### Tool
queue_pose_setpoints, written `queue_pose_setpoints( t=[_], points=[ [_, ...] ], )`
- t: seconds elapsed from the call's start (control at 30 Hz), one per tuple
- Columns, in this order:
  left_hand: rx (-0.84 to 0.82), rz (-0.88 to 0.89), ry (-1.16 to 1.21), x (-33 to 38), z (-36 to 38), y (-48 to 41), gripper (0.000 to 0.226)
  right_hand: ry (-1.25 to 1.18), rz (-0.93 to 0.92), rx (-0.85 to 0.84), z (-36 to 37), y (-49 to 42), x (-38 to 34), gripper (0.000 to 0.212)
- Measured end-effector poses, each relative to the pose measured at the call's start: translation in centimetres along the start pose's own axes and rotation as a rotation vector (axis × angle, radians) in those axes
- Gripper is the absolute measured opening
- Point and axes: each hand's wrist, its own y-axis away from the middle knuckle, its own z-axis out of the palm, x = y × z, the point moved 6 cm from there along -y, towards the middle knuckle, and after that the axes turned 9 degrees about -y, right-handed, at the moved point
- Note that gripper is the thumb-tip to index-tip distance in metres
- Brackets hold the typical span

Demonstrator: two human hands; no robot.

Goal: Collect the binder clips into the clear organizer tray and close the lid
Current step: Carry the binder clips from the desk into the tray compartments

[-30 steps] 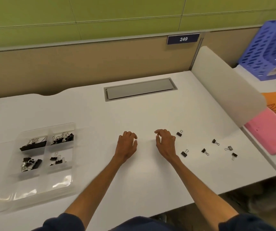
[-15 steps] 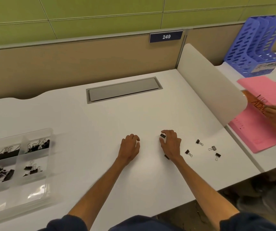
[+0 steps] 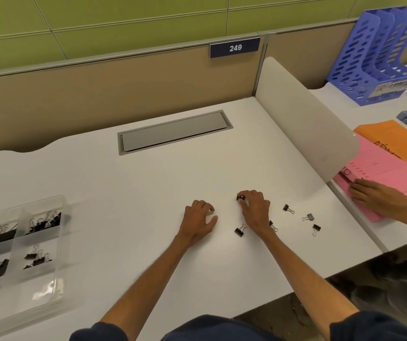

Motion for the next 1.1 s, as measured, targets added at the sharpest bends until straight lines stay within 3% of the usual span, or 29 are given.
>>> queue_pose_setpoints(
  t=[0.27, 0.33, 0.47, 0.7, 0.93, 1.1],
  points=[
    [-0.145, 0.257, -0.001, 5.8, 2.1, -0.1, 0.06, -0.106, -0.016, 0.049, -2.3, 1.2, 2.0, 0.016],
    [-0.187, 0.327, -0.003, 6.9, 2.6, 0.0, 0.056, -0.116, -0.009, 0.06, -2.7, 1.4, 2.4, 0.016],
    [-0.242, 0.411, 0.024, 8.0, 3.2, 0.2, 0.024, -0.141, -0.013, 0.089, -3.5, 2.1, 2.8, 0.015],
    [-0.218, 0.363, 0.054, 7.4, 2.9, 0.4, 0.012, -0.203, -0.046, 0.081, -2.7, 3.7, 2.5, 0.013],
    [-0.083, 0.126, 0.108, 2.8, 1.2, 1.2, 0.012, -0.267, -0.163, 0.021, -0.1, 5.0, -0.9, 0.01],
    [-0.016, 0.069, 0.128, -0.3, -1.5, 2.5, 0.014, -0.335, -0.168, -0.052, 2.8, 5.4, -3.9, 0.018]
  ],
)
